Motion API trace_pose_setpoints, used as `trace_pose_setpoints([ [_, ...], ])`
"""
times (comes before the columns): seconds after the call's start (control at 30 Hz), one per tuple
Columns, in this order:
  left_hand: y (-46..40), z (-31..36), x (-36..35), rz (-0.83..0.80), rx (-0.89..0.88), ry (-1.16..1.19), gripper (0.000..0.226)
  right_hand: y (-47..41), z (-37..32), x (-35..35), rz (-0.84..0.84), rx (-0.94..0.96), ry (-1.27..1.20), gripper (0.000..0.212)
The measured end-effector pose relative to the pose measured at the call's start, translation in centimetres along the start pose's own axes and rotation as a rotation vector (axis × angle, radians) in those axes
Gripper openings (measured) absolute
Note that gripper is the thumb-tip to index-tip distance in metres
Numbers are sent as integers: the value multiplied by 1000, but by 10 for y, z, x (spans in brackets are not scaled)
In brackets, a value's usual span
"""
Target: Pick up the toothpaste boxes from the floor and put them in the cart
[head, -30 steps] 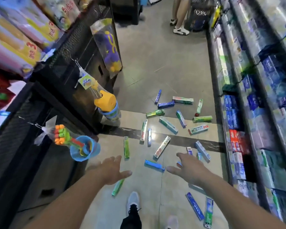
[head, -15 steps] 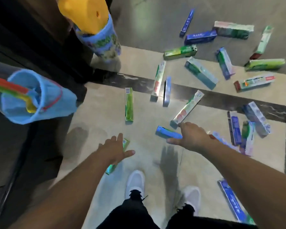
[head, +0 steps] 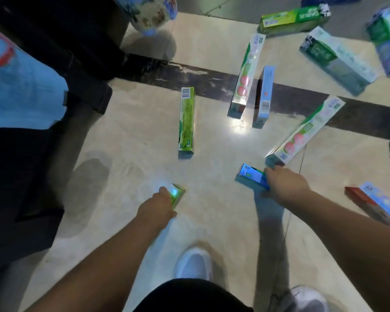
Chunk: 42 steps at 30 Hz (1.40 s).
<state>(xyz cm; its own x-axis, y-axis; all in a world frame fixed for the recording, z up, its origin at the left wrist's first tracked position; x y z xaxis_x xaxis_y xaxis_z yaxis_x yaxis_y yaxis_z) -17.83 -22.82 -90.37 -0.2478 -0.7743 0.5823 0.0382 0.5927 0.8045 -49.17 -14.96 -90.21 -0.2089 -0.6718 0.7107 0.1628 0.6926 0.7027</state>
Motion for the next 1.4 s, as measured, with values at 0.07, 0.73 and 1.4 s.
trace_pose_setpoints([
  [0.07, 3, 1, 4, 47, -3, -29, 55, 4, -1, -3, 61, -29, -14, 27],
  [0.73, 451, 64, 417, 157, -303, 91, 66, 435, 30, 419, 247, -295, -756, 32],
  [1.4, 818, 240, 483, 309, -1285, -452, 42, 880, 37, 416, 843, -992, -1342, 56],
])
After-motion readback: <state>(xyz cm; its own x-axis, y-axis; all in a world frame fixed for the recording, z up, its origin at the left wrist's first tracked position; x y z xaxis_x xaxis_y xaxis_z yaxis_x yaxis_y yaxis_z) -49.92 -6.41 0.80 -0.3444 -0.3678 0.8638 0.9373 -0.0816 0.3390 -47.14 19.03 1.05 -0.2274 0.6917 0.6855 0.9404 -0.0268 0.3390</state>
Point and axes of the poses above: each hand's wrist, its own y-axis away from the middle knuckle, its own x-axis out of the back of the hand, z = x × y, the point moved 1 cm from there along -y, towards the middle knuckle, and after that the axes turned 2 degrees about x, right-handed, at the moved point
